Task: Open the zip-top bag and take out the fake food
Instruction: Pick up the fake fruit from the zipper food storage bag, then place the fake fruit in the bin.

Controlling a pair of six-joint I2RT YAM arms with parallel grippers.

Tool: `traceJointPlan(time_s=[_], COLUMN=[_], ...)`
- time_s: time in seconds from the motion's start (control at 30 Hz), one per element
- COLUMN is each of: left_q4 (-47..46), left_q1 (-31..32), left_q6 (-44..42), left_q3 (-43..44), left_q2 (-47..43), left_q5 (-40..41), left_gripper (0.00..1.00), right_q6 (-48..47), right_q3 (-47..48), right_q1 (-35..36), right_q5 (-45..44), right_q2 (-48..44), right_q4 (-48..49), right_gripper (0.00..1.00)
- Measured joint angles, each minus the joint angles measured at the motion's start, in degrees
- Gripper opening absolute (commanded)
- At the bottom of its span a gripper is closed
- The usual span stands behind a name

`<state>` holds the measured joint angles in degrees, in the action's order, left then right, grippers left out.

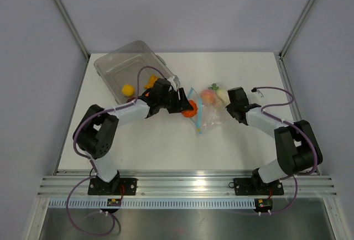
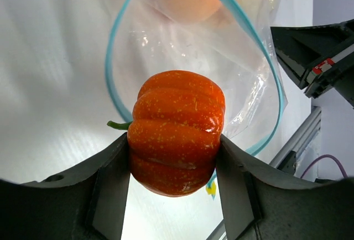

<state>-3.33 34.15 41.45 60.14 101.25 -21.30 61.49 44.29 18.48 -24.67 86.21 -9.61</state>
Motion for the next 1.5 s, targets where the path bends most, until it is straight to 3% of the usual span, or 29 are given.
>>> traceJointPlan(time_s=[0.2, 0.7, 1.2, 1.5], left_q4=[4.7, -1.49, -2.05, 2.27], left_q1=[-1.55, -13.86, -23.26, -28.72], left_q6=[-2.45, 0.98, 4.22, 2.93], left_q3=[-0.07, -7.39, -5.35, -1.31], left_q2=[-5.99, -18.69, -15.08, -10.14], left_q5=[3.34, 0.44, 4.02, 8.52], left_gripper=[0.42, 0.42, 0.43, 0.52], right_q6=[0.07, 0.04, 0.0, -0.02], right_q3=[-0.28, -0.42, -0.94, -1.16], right_q1=[-0.02, -0.02, -0.02, -0.04], right_q5=[-0.24, -0.04, 1.07, 1.92], right_q2=[-0.24, -0.24, -0.76, -1.2], right_q4=[-0.2, -0.11, 0.46, 0.85], right_gripper=[0.01, 0.0, 0.0, 0.0])
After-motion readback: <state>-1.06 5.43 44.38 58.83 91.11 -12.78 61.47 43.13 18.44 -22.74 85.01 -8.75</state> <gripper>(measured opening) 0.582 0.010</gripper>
